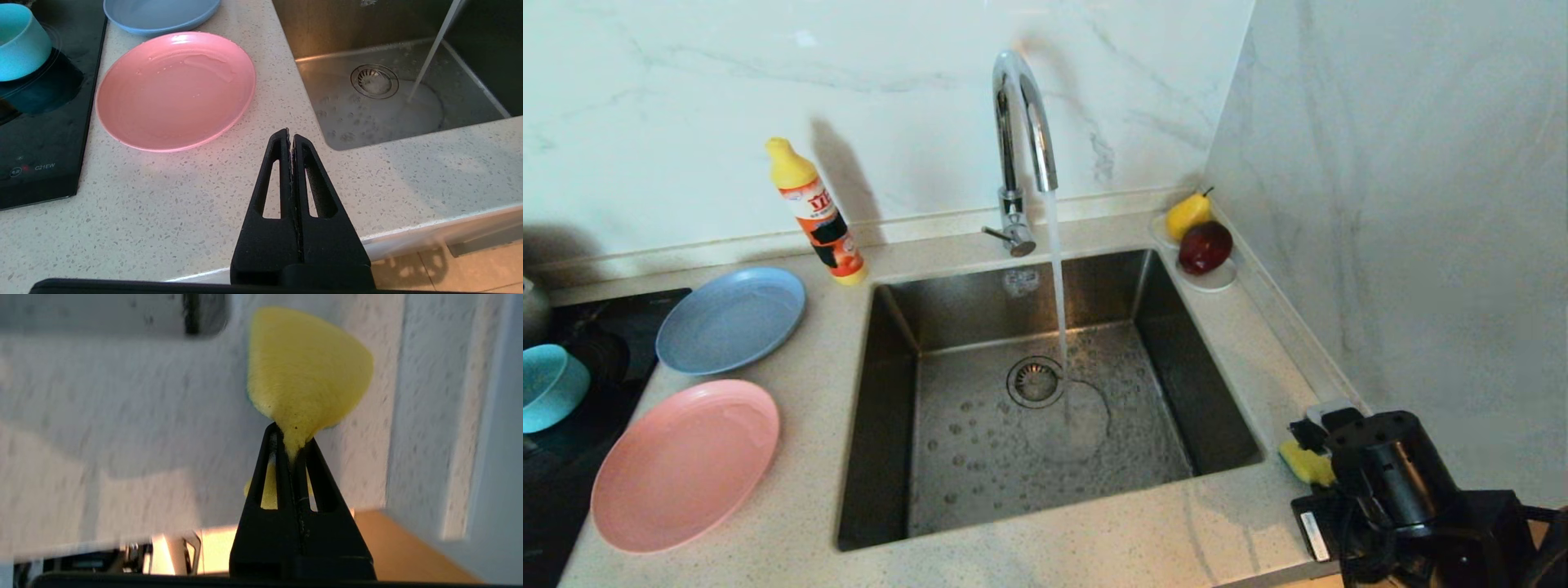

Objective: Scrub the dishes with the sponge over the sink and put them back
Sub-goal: Put down the sponge

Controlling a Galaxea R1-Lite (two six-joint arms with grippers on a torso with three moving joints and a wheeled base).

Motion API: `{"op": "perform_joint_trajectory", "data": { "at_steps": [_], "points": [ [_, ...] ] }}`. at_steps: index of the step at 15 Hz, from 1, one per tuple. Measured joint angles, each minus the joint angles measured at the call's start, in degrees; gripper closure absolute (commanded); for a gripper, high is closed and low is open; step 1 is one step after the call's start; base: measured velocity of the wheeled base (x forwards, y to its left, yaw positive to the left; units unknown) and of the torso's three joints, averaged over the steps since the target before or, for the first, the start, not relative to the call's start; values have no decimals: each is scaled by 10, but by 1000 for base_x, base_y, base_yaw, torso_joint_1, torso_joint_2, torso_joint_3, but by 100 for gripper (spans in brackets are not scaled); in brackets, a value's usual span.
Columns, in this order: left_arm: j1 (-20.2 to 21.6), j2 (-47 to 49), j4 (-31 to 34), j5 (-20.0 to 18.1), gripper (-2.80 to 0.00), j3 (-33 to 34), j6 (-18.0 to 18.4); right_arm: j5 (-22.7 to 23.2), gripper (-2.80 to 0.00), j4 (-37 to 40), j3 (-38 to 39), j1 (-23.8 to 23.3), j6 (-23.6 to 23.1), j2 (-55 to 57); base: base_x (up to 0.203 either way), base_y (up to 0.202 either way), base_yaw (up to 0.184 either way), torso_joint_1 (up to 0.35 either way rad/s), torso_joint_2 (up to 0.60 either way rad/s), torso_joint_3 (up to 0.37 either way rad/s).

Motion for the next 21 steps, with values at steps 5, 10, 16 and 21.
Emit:
{"op": "perform_joint_trajectory", "data": {
  "at_steps": [5,10,16,21],
  "points": [
    [0,0,0,0,0,0,0,0,0,-1,-37,-18,0,23,0,0,0,0,0,0],
    [0,0,0,0,0,0,0,0,0,-21,-70,-40,-9,57,0,0,0,0,0,0],
    [0,0,0,0,0,0,0,2,-82,-32,-78,-53,-24,72,0,0,0,0,0,0],
    [0,0,0,0,0,0,0,1,-280,-33,-80,-50,-25,70,0,0,0,0,0,0]
  ]
}}
